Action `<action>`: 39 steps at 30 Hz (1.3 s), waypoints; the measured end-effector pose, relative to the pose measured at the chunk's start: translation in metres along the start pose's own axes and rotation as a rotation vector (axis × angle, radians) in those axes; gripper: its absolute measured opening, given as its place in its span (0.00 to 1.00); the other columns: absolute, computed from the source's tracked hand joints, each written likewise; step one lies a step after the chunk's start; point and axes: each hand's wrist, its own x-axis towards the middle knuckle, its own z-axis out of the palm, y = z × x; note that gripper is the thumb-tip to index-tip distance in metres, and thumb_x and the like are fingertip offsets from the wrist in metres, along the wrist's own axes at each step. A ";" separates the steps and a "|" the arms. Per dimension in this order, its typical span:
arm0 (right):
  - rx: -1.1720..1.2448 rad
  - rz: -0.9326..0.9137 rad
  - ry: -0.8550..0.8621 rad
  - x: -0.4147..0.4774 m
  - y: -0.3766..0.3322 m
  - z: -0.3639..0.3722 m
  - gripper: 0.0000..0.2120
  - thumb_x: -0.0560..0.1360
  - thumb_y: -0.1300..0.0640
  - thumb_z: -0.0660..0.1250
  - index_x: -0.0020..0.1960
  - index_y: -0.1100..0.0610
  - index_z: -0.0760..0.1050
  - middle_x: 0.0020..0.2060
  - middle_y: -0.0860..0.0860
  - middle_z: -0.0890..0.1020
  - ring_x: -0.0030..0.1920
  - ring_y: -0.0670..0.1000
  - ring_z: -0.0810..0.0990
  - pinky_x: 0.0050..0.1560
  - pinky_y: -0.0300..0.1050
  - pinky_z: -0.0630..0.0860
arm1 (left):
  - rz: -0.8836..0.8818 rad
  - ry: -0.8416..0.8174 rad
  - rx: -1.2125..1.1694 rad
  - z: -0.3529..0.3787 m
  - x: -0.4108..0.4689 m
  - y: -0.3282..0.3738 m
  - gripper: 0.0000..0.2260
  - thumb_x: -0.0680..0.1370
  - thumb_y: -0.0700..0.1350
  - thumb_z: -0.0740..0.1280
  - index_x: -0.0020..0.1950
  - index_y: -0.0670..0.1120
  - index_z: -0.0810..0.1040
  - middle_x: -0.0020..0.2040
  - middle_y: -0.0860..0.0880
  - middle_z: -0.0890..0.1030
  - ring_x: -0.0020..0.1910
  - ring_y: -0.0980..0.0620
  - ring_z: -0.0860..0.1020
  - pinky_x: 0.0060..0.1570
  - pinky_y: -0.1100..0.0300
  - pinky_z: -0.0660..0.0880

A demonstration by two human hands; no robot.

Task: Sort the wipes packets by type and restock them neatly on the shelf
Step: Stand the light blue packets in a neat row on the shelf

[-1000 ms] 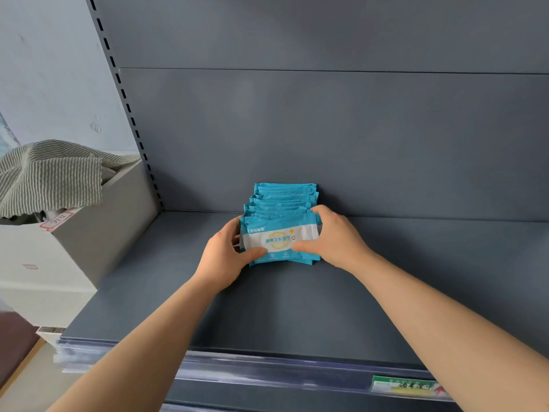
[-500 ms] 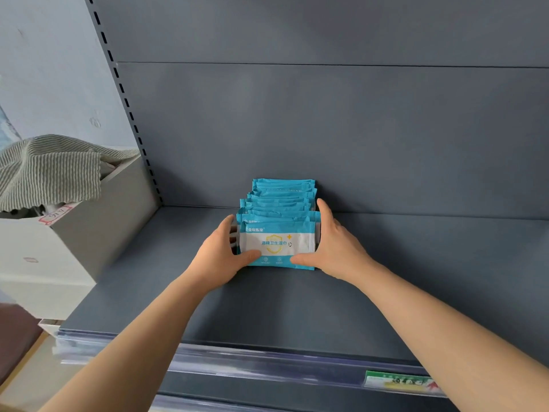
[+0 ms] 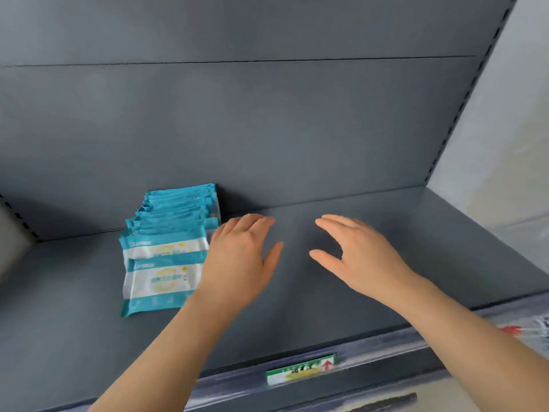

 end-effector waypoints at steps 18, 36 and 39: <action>-0.047 0.426 0.083 -0.227 0.355 -0.103 0.22 0.75 0.50 0.68 0.66 0.59 0.73 0.61 0.55 0.79 0.61 0.57 0.76 0.60 0.49 0.72 | 0.323 -0.166 -0.321 0.184 0.049 0.419 0.14 0.72 0.50 0.67 0.54 0.45 0.82 0.49 0.48 0.84 0.44 0.46 0.82 0.48 0.51 0.78; -0.092 0.739 -0.115 -0.223 0.727 -0.113 0.21 0.79 0.45 0.59 0.68 0.53 0.69 0.64 0.51 0.76 0.63 0.52 0.73 0.61 0.47 0.69 | 0.308 -0.526 -0.266 0.449 0.210 0.653 0.18 0.81 0.54 0.60 0.68 0.50 0.72 0.62 0.51 0.78 0.60 0.50 0.75 0.60 0.54 0.72; -0.045 0.764 -0.135 -0.210 0.790 -0.104 0.22 0.79 0.45 0.59 0.70 0.52 0.67 0.64 0.50 0.76 0.62 0.52 0.74 0.60 0.46 0.71 | 0.284 -0.603 -0.217 0.491 0.244 0.678 0.17 0.81 0.55 0.58 0.68 0.51 0.71 0.63 0.51 0.77 0.61 0.51 0.74 0.60 0.55 0.71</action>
